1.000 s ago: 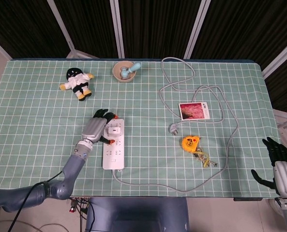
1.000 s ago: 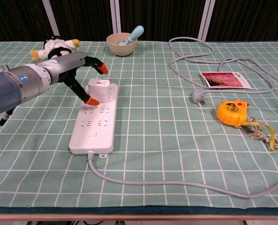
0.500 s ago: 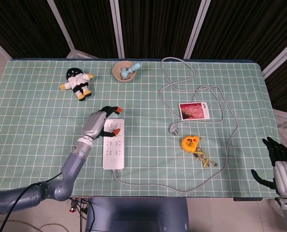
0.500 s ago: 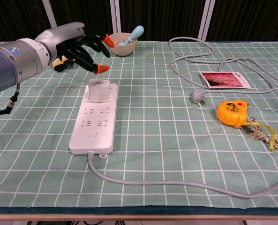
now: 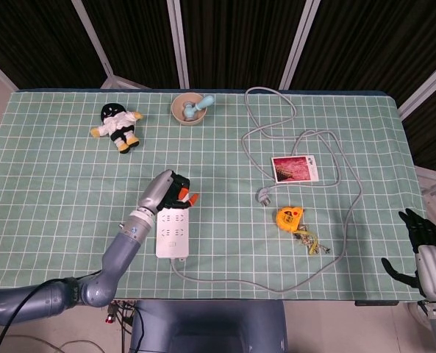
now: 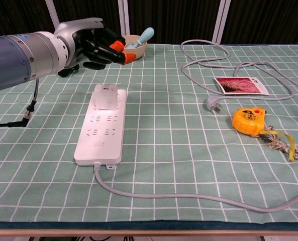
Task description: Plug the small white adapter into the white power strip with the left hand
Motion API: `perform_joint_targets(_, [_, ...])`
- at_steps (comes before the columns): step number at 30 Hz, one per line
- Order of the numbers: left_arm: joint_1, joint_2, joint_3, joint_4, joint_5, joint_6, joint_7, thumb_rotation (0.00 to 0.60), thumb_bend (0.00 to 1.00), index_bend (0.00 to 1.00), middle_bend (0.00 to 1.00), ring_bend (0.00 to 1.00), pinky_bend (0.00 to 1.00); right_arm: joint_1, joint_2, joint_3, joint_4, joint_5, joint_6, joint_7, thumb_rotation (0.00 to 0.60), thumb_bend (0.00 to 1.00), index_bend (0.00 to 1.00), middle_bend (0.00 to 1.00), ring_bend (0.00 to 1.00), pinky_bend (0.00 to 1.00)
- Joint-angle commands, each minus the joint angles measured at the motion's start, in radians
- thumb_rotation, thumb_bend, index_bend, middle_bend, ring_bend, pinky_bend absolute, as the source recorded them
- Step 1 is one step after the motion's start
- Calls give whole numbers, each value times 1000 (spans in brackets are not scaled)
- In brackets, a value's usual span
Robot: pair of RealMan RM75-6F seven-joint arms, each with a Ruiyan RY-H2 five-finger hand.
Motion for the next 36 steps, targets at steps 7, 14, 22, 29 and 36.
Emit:
perform_joint_targets(7, [21, 112, -78, 36, -4, -433, -290, 600, 333, 918, 1000, 1000, 1000, 0, -3, -1, 5, -5, 4, -9, 600, 347, 39, 0, 0, 0])
perform_joint_targets(14, [37, 94, -97, 93, 76, -489, -369, 600, 334, 925, 1000, 1000, 1000, -1, -2, -1, 4, -4, 4, -9, 600, 348, 39, 0, 0, 0])
perform_joint_targets(22, [37, 68, -101, 159, 160, -506, -428, 600, 334, 928, 1000, 1000, 1000, 0, -3, -1, 4, 0, 1, -13, 600, 348, 39, 0, 0, 0])
perform_joint_targets(29, [39, 62, -95, 186, 207, -504, -466, 600, 334, 928, 1000, 1000, 1000, 0, -4, 0, 3, 2, 1, -16, 600, 347, 39, 0, 0, 0])
perform_joint_targets(36, [33, 57, -84, 214, 240, -503, -496, 600, 334, 928, 1000, 1000, 1000, 0, -4, 0, 3, 4, 0, -17, 600, 347, 39, 0, 0, 0])
